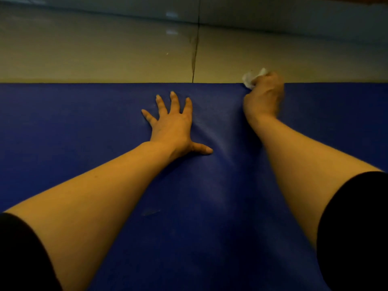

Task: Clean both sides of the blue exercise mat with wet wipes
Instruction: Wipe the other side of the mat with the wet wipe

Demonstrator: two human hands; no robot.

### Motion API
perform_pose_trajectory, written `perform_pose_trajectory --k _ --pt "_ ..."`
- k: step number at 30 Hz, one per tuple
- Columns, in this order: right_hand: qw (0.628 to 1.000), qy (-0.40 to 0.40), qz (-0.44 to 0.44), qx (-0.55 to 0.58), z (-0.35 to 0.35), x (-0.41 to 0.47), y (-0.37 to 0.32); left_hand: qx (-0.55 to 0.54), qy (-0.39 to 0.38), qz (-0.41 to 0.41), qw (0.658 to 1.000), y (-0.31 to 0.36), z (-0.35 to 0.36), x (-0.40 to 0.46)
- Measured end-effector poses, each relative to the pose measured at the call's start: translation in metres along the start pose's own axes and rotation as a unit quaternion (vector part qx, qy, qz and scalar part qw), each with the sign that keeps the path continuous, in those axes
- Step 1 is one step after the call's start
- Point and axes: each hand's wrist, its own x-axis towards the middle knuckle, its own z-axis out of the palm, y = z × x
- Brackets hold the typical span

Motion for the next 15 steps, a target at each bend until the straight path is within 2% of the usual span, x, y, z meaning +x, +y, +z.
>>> perform_pose_trajectory --k 2,4,7,9,12,14,15 --pt "0.999 -0.003 -0.025 0.035 0.005 -0.015 -0.020 -0.004 0.000 -0.002 1.000 0.002 0.000 0.002" --pt "0.993 -0.020 -0.094 0.070 0.014 -0.034 -0.042 -0.012 0.002 -0.001 1.000 0.002 0.000 0.001" --pt "0.984 -0.072 -0.159 0.046 0.017 -0.037 -0.039 -0.022 0.007 0.006 1.000 -0.001 0.000 0.000" --pt "0.991 -0.045 -0.127 0.022 0.011 -0.021 -0.018 -0.024 0.009 0.008 1.000 -0.002 0.001 0.000" --pt "1.000 0.016 -0.018 0.009 0.005 -0.011 0.011 -0.027 0.009 0.008 1.000 -0.002 0.001 0.001" --pt "0.999 0.035 -0.018 0.023 0.008 -0.023 0.005 -0.027 0.010 0.004 1.000 -0.001 0.002 0.001" --pt "0.997 0.037 -0.051 0.043 0.012 -0.034 -0.004 -0.027 0.011 0.002 1.000 0.000 0.003 0.001"
